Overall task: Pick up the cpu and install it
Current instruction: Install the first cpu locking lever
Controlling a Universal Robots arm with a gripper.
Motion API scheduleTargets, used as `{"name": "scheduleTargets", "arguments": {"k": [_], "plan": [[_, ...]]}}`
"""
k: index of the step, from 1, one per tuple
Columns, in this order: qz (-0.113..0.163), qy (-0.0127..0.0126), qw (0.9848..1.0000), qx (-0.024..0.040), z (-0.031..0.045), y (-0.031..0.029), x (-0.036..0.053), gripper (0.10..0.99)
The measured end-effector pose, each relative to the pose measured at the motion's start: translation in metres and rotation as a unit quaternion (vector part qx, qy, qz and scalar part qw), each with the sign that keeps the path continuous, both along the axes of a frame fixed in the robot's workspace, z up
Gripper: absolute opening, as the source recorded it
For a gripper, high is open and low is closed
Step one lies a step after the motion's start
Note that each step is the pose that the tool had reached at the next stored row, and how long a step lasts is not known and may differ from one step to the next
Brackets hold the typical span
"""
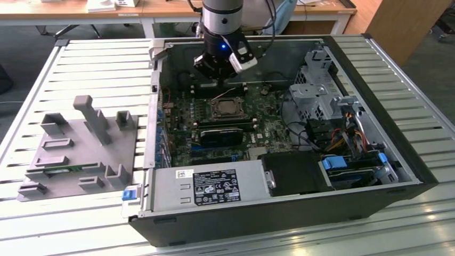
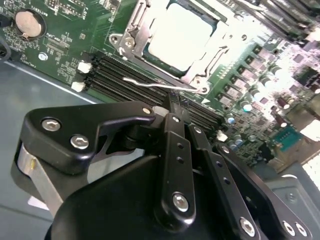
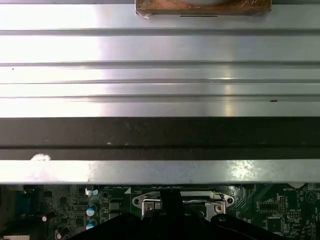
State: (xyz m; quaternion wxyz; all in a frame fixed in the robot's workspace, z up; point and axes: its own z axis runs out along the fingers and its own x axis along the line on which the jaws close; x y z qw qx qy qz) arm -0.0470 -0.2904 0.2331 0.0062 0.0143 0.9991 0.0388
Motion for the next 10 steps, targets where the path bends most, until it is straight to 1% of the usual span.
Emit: {"name": "scheduleTargets", "arguments": {"k": [3,10], "plan": [[0.000,0.0000,1.0000,0.0000,-0.0016,0.0015,0.0019,0.106],[0.000,0.0000,1.0000,-0.0002,-0.0037,0.0017,0.0057,0.106]]}}
